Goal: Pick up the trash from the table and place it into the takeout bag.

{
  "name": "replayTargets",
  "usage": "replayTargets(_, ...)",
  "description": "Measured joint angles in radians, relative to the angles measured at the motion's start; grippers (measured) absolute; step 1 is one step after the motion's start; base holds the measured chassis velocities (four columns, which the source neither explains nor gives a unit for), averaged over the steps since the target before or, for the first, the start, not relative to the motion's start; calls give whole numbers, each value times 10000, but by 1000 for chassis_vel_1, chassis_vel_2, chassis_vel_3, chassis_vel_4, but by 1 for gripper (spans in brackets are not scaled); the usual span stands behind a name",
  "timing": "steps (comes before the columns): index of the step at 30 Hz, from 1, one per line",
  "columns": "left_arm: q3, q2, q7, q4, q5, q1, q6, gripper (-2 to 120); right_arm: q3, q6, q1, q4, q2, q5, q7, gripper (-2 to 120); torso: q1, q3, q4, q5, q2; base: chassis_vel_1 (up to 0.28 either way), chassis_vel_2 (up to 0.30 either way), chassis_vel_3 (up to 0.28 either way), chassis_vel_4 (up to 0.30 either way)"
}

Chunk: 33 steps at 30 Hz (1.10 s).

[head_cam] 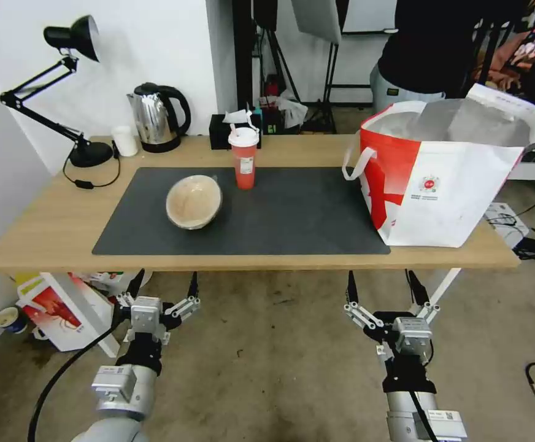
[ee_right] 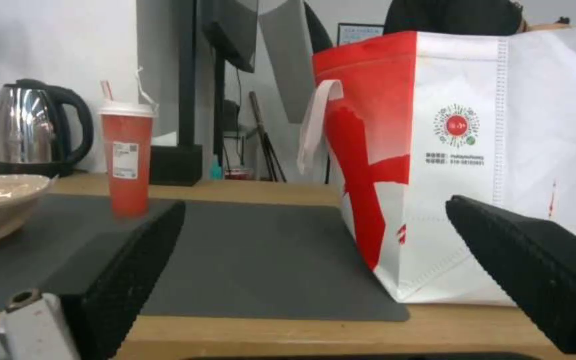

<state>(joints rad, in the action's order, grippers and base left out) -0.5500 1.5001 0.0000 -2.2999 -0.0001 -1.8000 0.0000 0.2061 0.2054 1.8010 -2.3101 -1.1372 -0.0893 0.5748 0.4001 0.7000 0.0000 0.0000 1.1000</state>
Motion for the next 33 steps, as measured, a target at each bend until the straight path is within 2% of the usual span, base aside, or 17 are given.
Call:
replayTargets(30,0,0,0,0,0,0,0,100,44,-5,-30,-84,-86,-54,-24,100,-1,0,0,0,0,0,0,0,0)
replayTargets(33,1,0,0,0,0,0,0,100,-30,135,-148,-229,36,644,-588,100,-1,0,-1,0,0,0,0,0,0)
